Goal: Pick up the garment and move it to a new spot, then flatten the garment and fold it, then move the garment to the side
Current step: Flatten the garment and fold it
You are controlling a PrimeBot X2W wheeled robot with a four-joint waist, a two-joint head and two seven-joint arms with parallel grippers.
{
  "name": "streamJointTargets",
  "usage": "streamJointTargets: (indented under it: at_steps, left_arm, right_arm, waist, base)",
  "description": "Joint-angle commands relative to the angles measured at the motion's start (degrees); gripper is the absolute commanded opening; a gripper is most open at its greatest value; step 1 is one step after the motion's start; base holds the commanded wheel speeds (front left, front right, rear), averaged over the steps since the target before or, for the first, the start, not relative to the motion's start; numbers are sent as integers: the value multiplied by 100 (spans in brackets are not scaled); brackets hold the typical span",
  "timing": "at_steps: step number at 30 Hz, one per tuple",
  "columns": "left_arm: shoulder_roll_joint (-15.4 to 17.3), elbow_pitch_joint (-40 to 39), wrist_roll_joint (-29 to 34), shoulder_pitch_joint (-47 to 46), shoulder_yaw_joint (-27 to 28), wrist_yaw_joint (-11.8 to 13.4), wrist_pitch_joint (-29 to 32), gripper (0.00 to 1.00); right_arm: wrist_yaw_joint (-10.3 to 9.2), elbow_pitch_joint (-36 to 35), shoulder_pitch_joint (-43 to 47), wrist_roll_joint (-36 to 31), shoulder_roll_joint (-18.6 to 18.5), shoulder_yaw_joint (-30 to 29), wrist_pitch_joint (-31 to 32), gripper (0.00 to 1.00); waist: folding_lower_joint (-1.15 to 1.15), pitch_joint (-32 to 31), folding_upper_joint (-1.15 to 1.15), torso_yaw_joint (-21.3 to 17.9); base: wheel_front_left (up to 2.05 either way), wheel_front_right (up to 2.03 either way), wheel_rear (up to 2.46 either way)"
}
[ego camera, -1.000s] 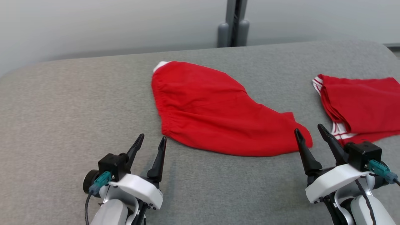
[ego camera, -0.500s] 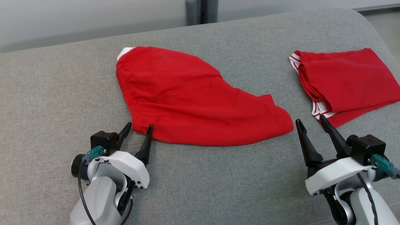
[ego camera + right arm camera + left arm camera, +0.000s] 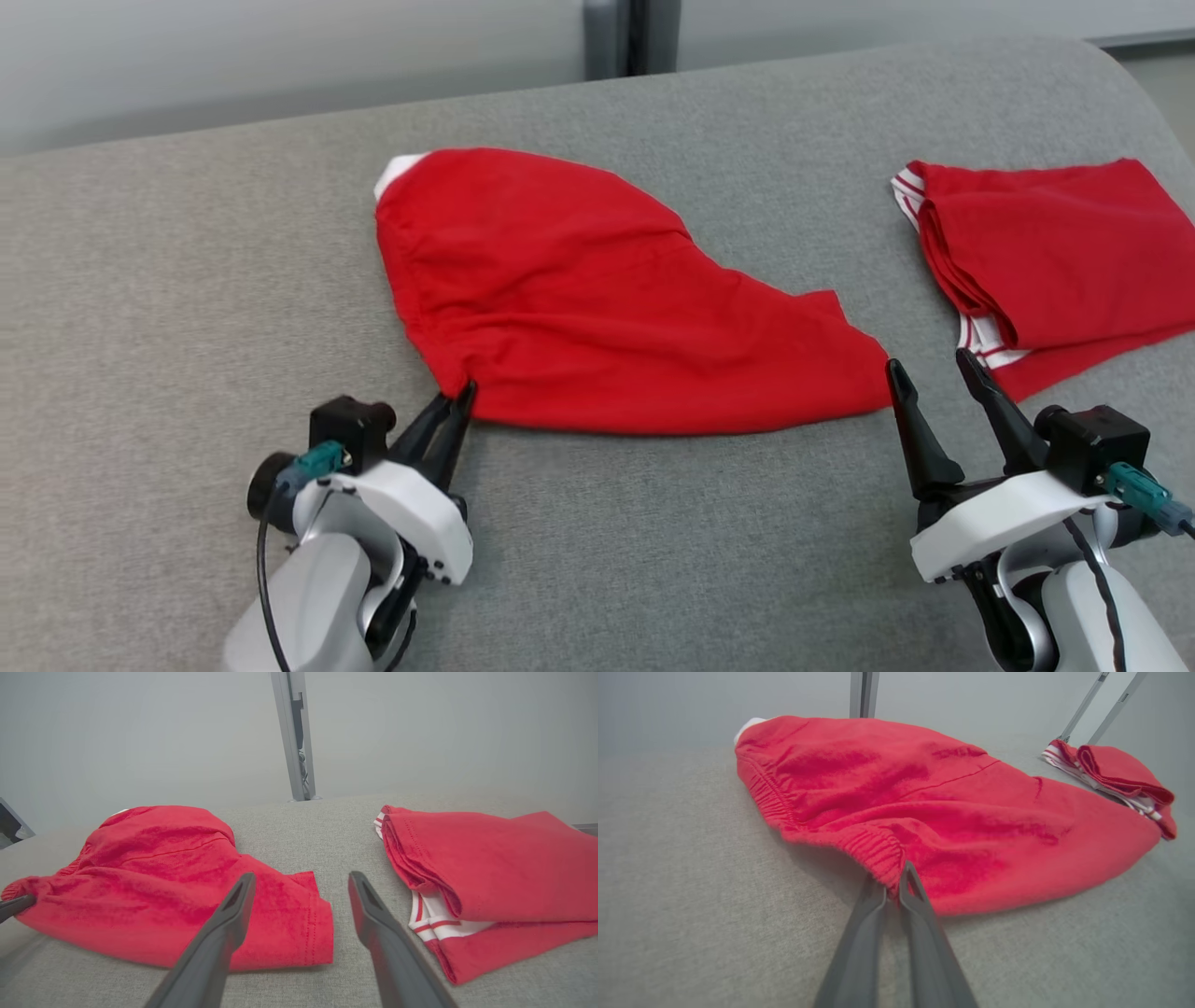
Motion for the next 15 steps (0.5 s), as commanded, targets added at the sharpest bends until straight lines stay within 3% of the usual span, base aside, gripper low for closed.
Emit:
streamJointTargets:
  at_steps: [1, 7, 15]
  left_arm:
    - [66, -84, -43, 111, -66, -7, -27, 0]
    - [339, -766, -264, 576, -612, -8, -23, 0]
    - [1042, -2274, -1093, 953, -1077, -8, 553, 0]
  right_arm:
    - [-3, 28, 10, -12, -20, -17, -43, 100]
    - [-3, 82, 82, 6, -14, -50, -63, 100]
    - [-3, 84, 138, -22, 21, -75, -39, 100]
  waist:
    - [0, -98, 0, 95]
    - [0, -331, 0, 367]
    - [0, -422, 0, 657]
  base:
    - [0, 0, 0]
    - [0, 0, 0]
    - [0, 0, 0]
